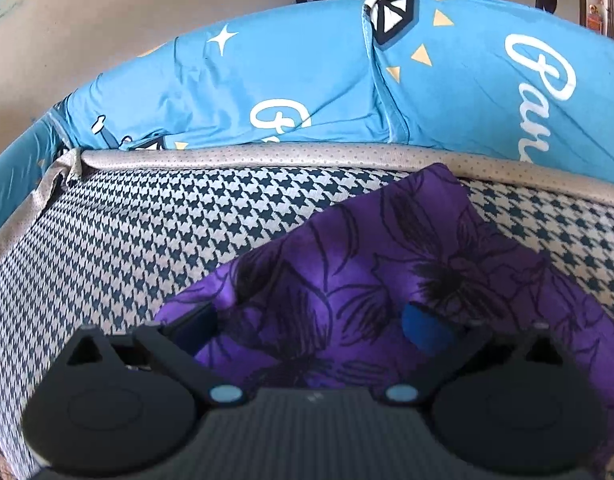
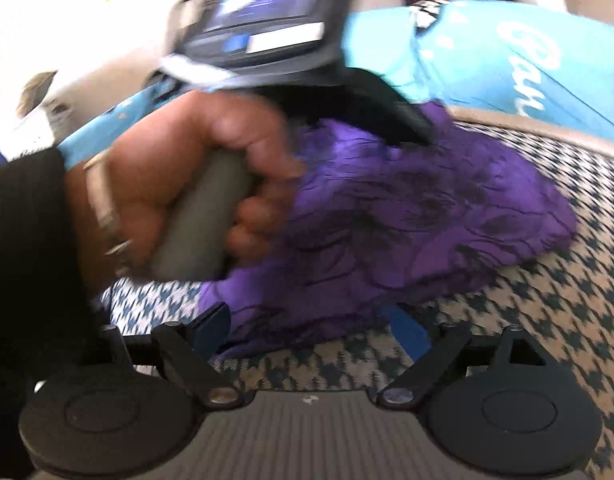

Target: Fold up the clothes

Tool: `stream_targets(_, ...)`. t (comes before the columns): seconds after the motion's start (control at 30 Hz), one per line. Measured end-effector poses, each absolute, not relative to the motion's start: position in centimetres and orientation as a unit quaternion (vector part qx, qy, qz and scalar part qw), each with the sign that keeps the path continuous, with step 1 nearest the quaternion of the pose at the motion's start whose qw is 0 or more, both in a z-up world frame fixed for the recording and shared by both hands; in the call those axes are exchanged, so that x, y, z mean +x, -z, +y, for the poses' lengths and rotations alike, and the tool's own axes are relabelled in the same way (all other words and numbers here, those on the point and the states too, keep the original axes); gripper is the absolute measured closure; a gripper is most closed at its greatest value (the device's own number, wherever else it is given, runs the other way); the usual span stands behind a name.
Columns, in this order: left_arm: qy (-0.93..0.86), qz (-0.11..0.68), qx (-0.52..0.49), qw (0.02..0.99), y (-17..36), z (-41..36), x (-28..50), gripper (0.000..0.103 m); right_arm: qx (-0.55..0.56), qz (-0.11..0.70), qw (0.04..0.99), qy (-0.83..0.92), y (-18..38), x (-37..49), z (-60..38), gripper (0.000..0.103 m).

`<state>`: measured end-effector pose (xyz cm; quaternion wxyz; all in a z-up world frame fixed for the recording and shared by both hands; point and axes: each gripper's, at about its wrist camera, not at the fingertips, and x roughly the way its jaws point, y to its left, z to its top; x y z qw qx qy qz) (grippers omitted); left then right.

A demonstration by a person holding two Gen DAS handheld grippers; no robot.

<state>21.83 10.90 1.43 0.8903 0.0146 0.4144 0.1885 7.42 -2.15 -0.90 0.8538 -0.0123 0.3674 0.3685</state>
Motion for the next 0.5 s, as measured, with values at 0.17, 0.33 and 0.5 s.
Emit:
stream_targets(0.17, -0.186, 0.413, 0.002, 0.892, -2.6, 10.5, 20.6, 0.0, 0.006, 0.385, 0.861, -0.333, 0.0, 8.3, -3.6, 0.015)
stream_targets(0.33, -0.183, 0.409, -0.001, 0.894, -3.6, 9.8, 19.2, 0.0, -0.005, 0.409, 0.858, -0.311, -1.2, 8.8, -4.3, 0.014)
stream_targets(0.5, -0.183, 0.403, -0.003, 0.897, -4.5, 9.5, 17.8, 0.0, -0.01, 0.418, 0.858, -0.3, -2.8, 9.3, -5.1, 0.014)
